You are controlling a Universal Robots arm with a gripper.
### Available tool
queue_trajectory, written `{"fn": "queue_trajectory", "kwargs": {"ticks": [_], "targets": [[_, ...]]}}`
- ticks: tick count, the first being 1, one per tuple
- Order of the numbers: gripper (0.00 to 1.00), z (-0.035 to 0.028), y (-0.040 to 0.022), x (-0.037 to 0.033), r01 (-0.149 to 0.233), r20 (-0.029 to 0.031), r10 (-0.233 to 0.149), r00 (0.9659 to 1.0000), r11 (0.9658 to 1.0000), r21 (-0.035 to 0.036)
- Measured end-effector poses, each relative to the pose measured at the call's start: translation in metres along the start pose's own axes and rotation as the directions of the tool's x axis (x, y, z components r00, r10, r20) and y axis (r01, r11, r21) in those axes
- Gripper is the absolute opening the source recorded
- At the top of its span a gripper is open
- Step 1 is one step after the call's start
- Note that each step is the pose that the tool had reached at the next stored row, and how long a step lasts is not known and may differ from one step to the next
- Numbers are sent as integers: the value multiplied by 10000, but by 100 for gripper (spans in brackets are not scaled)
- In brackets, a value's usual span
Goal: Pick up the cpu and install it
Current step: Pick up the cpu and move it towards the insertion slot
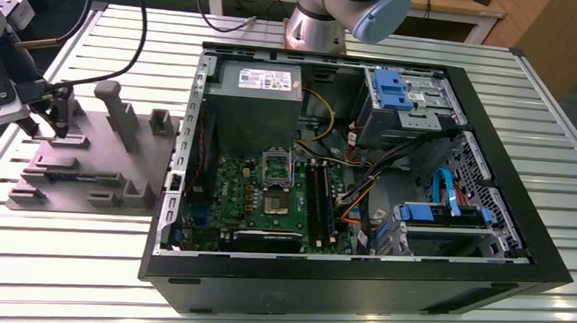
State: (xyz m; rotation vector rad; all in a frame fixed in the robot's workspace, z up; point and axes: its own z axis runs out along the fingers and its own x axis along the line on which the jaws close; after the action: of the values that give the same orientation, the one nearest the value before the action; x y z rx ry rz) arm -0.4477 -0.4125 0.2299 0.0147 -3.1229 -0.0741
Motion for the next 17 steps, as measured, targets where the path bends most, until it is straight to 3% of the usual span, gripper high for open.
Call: {"fn": "queue_trajectory", "kwargs": {"ticks": [17], "targets": [[47, -35, 2, 1, 0, 0, 0, 10000, 10000, 0]]}}
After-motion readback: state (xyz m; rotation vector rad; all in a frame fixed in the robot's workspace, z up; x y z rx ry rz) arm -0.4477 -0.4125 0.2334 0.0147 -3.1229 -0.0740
